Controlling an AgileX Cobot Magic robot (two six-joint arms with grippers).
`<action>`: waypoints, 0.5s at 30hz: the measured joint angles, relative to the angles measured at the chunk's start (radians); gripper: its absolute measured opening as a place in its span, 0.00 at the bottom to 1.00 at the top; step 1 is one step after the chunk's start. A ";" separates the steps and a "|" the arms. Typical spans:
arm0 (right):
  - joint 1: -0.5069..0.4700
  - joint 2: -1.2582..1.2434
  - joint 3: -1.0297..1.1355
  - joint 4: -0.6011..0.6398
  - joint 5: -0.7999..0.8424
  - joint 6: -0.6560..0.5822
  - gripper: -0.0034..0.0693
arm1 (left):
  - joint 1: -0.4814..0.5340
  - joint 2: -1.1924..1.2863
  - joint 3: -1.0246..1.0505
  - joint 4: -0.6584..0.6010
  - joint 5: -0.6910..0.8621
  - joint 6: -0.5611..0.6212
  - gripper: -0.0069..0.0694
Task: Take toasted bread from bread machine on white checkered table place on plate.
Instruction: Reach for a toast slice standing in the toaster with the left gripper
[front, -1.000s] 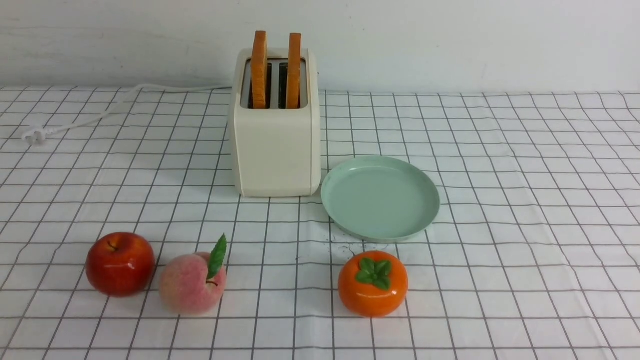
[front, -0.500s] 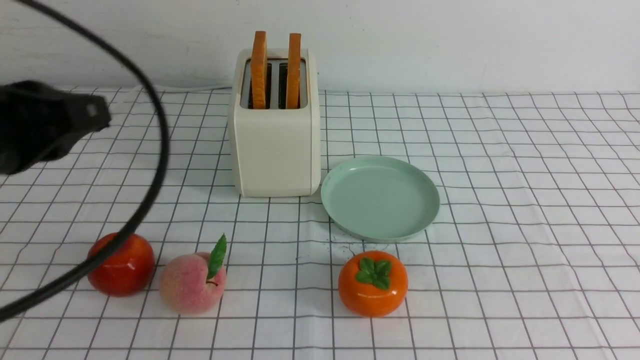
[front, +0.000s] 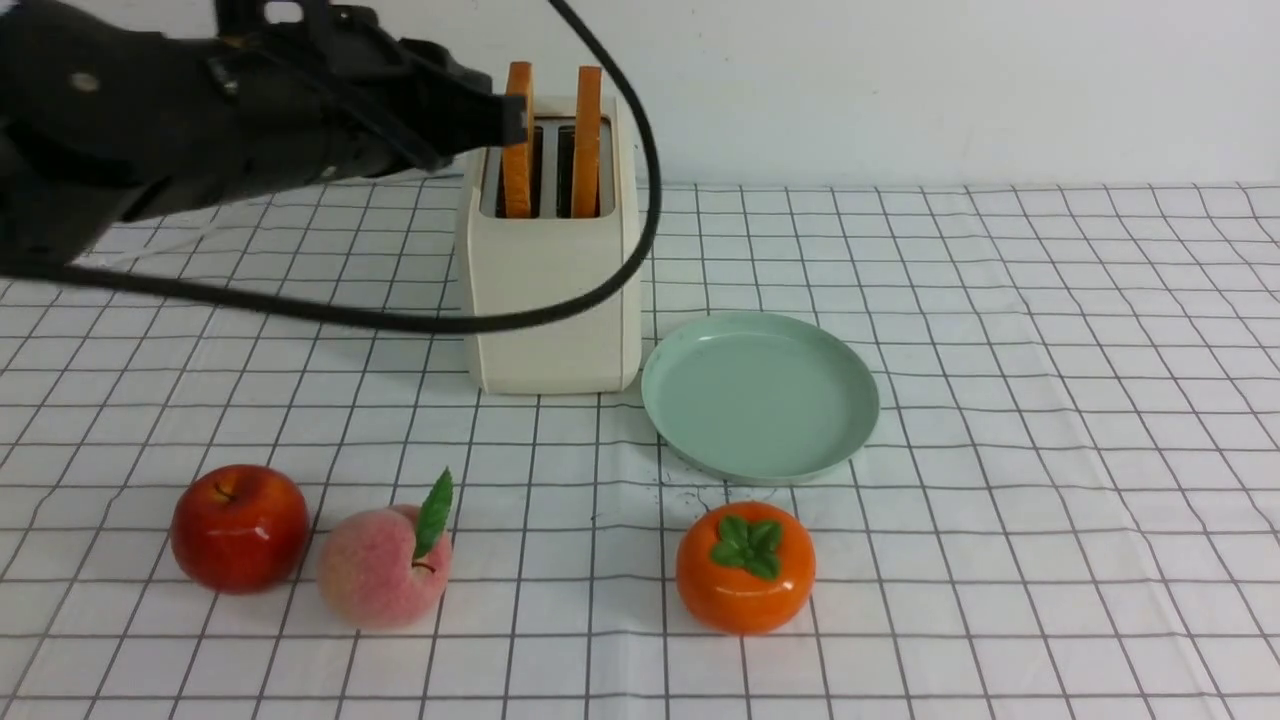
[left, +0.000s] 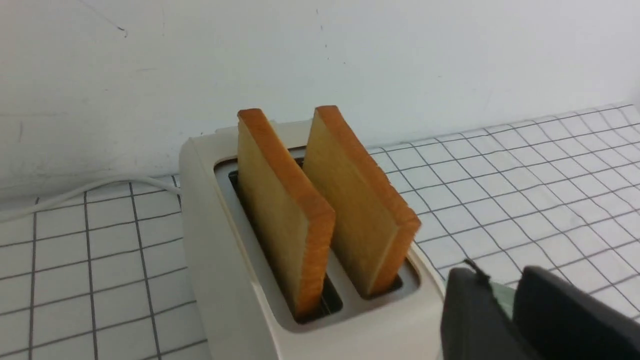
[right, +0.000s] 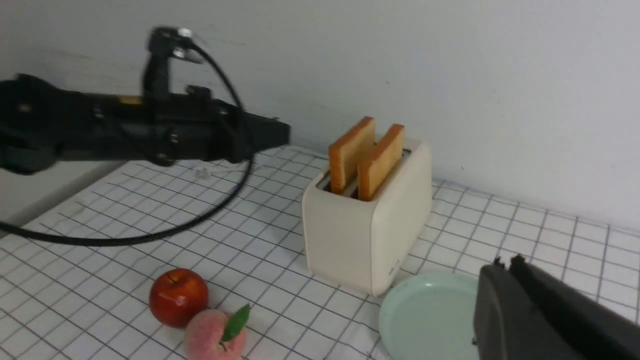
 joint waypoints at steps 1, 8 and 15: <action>0.000 0.000 0.000 0.018 0.000 -0.009 0.06 | 0.000 0.038 -0.029 0.000 -0.008 0.002 0.41; 0.000 0.000 0.000 0.051 0.017 -0.052 0.07 | 0.000 0.248 -0.194 0.000 -0.108 0.003 0.71; 0.000 0.002 0.000 0.050 0.018 -0.054 0.07 | 0.000 0.393 -0.294 0.000 -0.150 0.035 0.58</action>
